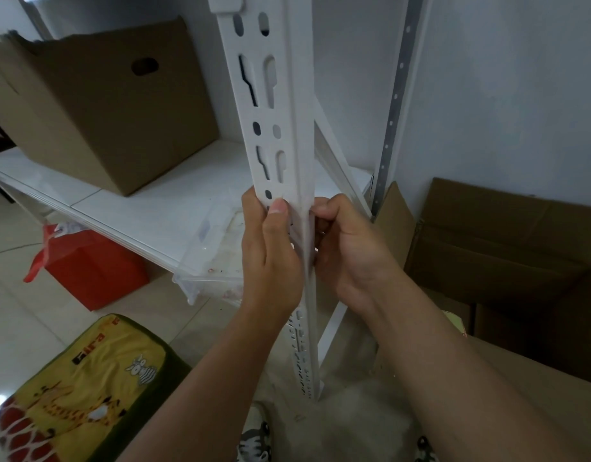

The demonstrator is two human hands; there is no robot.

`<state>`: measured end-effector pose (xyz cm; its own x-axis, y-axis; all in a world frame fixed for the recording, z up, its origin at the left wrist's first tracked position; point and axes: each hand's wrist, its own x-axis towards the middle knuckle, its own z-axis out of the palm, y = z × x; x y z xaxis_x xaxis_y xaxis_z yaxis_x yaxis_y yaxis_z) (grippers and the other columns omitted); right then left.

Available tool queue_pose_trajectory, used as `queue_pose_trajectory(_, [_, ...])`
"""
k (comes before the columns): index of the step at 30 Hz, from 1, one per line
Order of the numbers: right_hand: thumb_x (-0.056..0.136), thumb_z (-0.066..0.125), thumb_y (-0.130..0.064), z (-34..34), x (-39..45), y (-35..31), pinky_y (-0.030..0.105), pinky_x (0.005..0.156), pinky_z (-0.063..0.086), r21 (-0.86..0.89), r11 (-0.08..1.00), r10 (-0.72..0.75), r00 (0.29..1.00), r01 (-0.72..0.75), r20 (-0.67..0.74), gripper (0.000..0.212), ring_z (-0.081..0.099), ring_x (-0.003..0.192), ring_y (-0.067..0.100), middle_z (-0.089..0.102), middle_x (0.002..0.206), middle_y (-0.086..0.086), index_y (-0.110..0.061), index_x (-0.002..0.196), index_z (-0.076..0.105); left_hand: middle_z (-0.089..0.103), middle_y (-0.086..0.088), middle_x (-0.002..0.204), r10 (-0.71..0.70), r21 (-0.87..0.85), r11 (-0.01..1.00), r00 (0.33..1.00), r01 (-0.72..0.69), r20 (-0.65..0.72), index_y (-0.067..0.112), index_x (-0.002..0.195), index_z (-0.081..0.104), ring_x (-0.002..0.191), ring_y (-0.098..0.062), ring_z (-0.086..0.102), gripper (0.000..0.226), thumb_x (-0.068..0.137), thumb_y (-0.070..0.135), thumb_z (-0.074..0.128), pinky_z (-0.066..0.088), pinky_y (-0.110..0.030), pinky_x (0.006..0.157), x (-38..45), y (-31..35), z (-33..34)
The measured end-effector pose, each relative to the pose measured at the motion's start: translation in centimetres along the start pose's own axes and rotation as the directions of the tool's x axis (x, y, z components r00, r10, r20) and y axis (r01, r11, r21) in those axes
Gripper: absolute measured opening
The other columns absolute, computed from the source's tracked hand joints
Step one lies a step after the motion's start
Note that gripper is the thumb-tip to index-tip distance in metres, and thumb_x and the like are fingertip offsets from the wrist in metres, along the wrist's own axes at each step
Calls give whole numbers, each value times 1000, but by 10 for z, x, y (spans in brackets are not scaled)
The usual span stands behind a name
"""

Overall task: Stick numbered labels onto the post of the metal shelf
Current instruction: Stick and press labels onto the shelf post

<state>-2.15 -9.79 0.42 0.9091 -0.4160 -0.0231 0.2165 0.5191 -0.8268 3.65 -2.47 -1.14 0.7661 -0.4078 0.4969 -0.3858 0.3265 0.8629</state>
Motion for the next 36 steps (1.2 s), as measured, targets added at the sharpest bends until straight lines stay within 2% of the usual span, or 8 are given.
queue_pose_trajectory(3, [89, 43, -13, 0, 0, 0, 34, 80, 53, 27, 1000, -10, 1000, 10, 9, 33, 66, 76, 14, 69, 76, 4, -12, 76, 73, 48, 11, 80, 1, 12, 1000, 1000, -1, -7, 20, 97, 40, 73, -3, 49, 32, 83, 48, 33, 42, -16, 64, -1, 0, 1])
queue_pose_trajectory(8, [91, 46, -18, 2, -2, 3, 44, 95, 49, 37, 999, 1, 1000, -1, -13, 35, 62, 91, 22, 67, 91, 12, 5, 108, 65, 47, 13, 77, -7, 25, 1000, 1000, 7, -12, 25, 92, 41, 70, -1, 47, 24, 84, 47, 34, 42, -16, 62, -1, 0, 0])
queue_pose_trajectory(15, [91, 44, -16, 0, -2, 2, 34, 81, 54, 16, 1000, -9, 1000, 9, -9, 30, 65, 80, 14, 70, 82, 5, -1, 104, 66, 49, 19, 74, -7, 24, 1000, 1000, 7, -1, 27, 90, 42, 71, 0, 48, 17, 87, 43, 34, 43, -17, 64, -1, -1, -1])
queue_pose_trajectory(20, [92, 46, -18, 0, -1, 4, 40, 94, 50, 60, 998, -14, 1000, 14, 7, 32, 64, 92, 21, 69, 94, 11, 0, 107, 67, 50, 18, 74, -2, 16, 1000, 1000, 3, -7, 27, 91, 42, 70, -2, 47, 24, 83, 47, 33, 41, -18, 64, 0, 0, -1])
queue_pose_trajectory(22, [92, 48, -20, -1, -1, 5, 40, 91, 51, 44, 999, -15, 1000, 15, 0, 33, 64, 90, 21, 69, 94, 11, 0, 109, 67, 49, 14, 77, -3, 11, 1000, 1000, 3, -3, 24, 94, 42, 71, -3, 48, 27, 83, 48, 33, 42, -20, 65, 0, 0, -1])
queue_pose_trajectory(25, [93, 47, -20, -3, -2, 5, 35, 80, 52, -35, 998, -49, 999, 49, -9, 28, 65, 82, 16, 70, 85, 6, -6, 99, 71, 50, 9, 80, -11, 0, 1000, 1000, 11, 13, 24, 94, 43, 74, -7, 49, 27, 84, 47, 34, 44, -24, 66, -1, 0, -1])
queue_pose_trajectory(30, [94, 47, -18, -1, -5, 1, 27, 63, 52, -126, 987, -103, 995, 100, -18, 28, 64, 68, 10, 69, 71, 1, -10, 85, 72, 50, 13, 80, 3, 17, 1000, 1000, -3, 22, 27, 94, 42, 74, -4, 52, 26, 84, 49, 32, 45, -19, 66, -1, 0, -1])
queue_pose_trajectory(36, [94, 43, -11, 2, -6, -1, 23, 58, 47, -155, 981, -118, 993, 116, -3, 44, 59, 56, 3, 63, 58, -8, -22, 61, 70, 52, 15, 81, -10, 42, 999, 1000, 10, 8, 28, 95, 42, 76, -2, 54, 25, 86, 49, 32, 47, -18, 67, -2, 0, -1])
